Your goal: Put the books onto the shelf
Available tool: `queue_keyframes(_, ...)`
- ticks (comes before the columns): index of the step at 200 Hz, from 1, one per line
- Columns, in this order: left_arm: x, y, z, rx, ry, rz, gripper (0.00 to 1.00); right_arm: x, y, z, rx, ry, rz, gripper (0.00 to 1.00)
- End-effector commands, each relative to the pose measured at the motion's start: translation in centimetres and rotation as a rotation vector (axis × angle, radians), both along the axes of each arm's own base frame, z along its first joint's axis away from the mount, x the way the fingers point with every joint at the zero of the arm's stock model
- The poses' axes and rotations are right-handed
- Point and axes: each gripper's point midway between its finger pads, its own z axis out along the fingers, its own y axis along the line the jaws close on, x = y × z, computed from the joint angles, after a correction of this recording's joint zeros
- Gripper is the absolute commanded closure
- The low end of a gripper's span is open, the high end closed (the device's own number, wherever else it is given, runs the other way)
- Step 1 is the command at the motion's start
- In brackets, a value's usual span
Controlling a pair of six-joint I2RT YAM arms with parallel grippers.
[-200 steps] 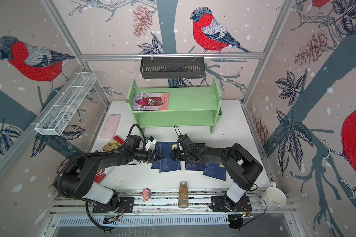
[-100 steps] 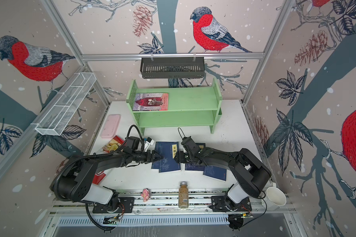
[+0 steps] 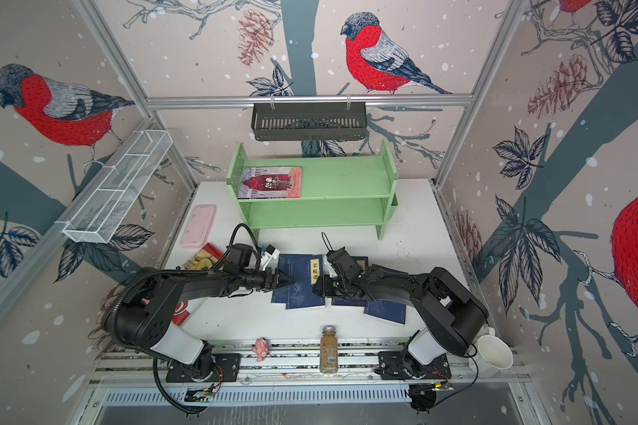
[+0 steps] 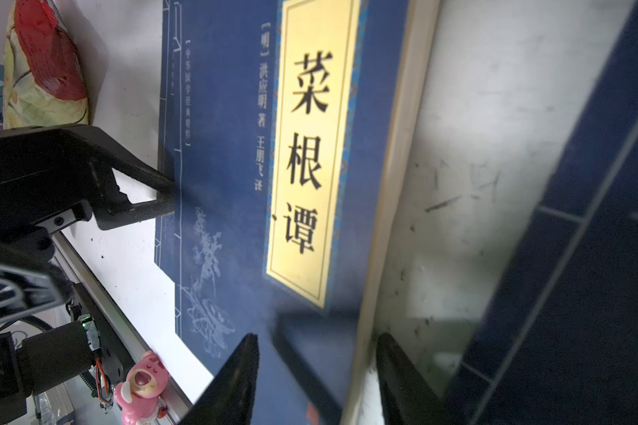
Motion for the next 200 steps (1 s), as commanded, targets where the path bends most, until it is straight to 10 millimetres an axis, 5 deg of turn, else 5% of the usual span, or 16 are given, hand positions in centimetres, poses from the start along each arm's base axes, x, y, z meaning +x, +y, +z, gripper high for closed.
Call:
queue_keyframes(1, -1.0, 0.4, -1.4, 0.036, 0.087, 0.016, 0.22, -0.1, 0.6, 1.0, 0.061, 0.004, 0.012, 0.49)
queue_keyframes(79, -1.1, 0.6, -2.2, 0.058, 0.120, 0.029, 0.26, 0.3, 0.3, 3.1, 0.186, -0.003, -0.007, 0.55)
queue_keyframes(200, -1.2, -0.7, 0.3, -0.066, 0.124, -0.055, 0.26, 2.1, 0.8, 1.8, 0.122, -0.008, -0.025, 0.64)
